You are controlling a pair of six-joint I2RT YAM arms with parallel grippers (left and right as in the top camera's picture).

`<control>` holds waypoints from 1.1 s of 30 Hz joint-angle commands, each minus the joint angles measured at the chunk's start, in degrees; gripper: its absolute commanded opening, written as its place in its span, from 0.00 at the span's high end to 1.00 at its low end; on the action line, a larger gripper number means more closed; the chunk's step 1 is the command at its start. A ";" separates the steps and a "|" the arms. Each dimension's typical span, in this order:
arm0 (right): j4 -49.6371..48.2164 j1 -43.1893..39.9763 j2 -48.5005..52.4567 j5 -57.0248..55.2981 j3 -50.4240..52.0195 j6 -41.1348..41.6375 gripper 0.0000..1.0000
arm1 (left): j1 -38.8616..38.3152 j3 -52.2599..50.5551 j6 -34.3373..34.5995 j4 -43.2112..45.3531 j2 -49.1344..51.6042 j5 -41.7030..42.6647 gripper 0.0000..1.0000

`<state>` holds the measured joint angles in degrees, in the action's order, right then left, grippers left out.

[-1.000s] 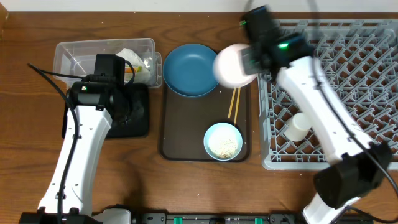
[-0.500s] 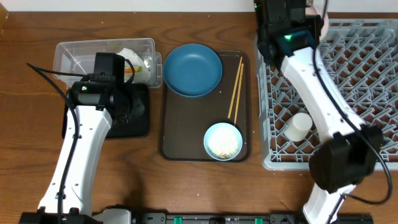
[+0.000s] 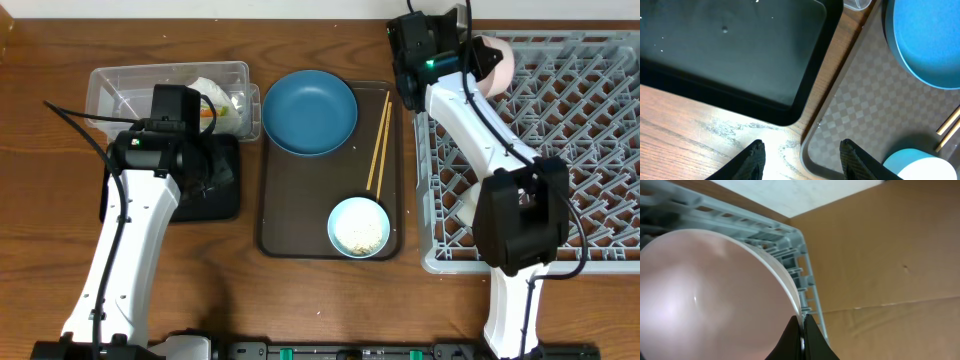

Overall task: Sort waste into correct bins and load items into the dishwasher rack
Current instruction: 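Lower the pink bowl into the rack's back row and release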

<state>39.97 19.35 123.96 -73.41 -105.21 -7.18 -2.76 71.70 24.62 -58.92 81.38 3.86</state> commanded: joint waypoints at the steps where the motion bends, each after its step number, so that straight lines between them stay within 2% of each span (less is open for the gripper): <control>1: -0.63 -0.13 0.94 2.47 0.00 -0.68 0.99 | 0.24 -0.13 -0.35 -0.17 0.37 -0.92 0.48; 9: -0.44 0.24 2.27 9.01 0.00 -2.08 0.99 | 0.24 -0.13 -0.35 -0.20 0.37 -0.92 0.47; 20: -0.07 4.46 2.75 8.98 0.00 -5.84 0.98 | 0.24 -0.13 -0.35 -0.44 0.37 -0.92 0.47; 22: 0.46 5.16 2.75 8.98 0.00 -5.86 0.96 | 0.24 -0.13 -0.35 -0.57 0.37 -0.92 0.46; 25: 1.86 6.19 2.75 9.05 0.00 -5.77 0.78 | 0.24 -0.13 -0.35 -0.63 0.37 -0.92 0.46; 29: 3.13 7.32 2.75 9.20 0.00 -5.77 0.37 | 0.24 -0.13 -0.35 -0.61 0.37 -0.92 0.46; 31: 3.13 7.63 2.73 9.20 0.00 -5.73 0.21 | 0.24 -0.13 -0.35 -0.61 0.37 -0.92 0.45; 33: 2.93 7.72 2.62 9.20 -0.04 -5.70 0.12 | 0.24 -0.13 -0.35 -0.61 0.37 -0.94 0.45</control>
<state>42.94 26.46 126.41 -63.66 -105.14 -13.02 -2.76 71.70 24.62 -59.37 81.38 3.86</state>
